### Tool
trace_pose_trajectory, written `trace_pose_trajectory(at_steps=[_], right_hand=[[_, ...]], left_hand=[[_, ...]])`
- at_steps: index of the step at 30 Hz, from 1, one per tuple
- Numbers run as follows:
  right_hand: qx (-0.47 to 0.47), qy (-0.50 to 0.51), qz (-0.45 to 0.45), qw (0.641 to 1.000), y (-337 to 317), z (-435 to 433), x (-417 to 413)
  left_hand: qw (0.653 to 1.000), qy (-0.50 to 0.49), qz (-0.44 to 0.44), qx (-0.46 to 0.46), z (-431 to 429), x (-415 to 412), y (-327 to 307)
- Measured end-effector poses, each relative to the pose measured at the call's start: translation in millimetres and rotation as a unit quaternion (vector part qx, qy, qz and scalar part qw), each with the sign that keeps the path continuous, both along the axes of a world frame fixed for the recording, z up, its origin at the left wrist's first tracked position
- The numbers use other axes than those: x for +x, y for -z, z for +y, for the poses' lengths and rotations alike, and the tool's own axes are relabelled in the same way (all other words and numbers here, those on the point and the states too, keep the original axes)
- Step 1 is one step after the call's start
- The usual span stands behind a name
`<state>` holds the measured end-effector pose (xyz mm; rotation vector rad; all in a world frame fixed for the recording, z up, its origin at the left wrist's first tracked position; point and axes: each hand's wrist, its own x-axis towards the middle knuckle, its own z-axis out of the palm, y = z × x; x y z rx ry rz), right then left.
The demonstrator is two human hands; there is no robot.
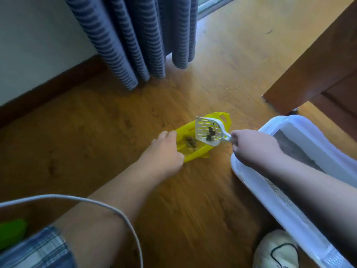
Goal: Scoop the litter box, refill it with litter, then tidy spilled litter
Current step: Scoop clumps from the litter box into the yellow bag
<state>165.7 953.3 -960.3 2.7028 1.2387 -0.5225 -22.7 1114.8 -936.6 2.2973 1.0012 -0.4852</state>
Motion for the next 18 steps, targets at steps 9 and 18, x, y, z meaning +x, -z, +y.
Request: trace_pose_trajectory(at_steps=[9,18], right_hand=[[-0.018,-0.152,-0.157,0.976,11.0,28.4,-13.3],[0.119,0.105,0.041,0.986,-14.2,-22.9,31.1]], left_hand=[[1.000,-0.013,0.000,-0.005,10.1,-14.1,-0.8],[0.997,0.057,-0.029,-0.044,-26.9,28.3,8.9]])
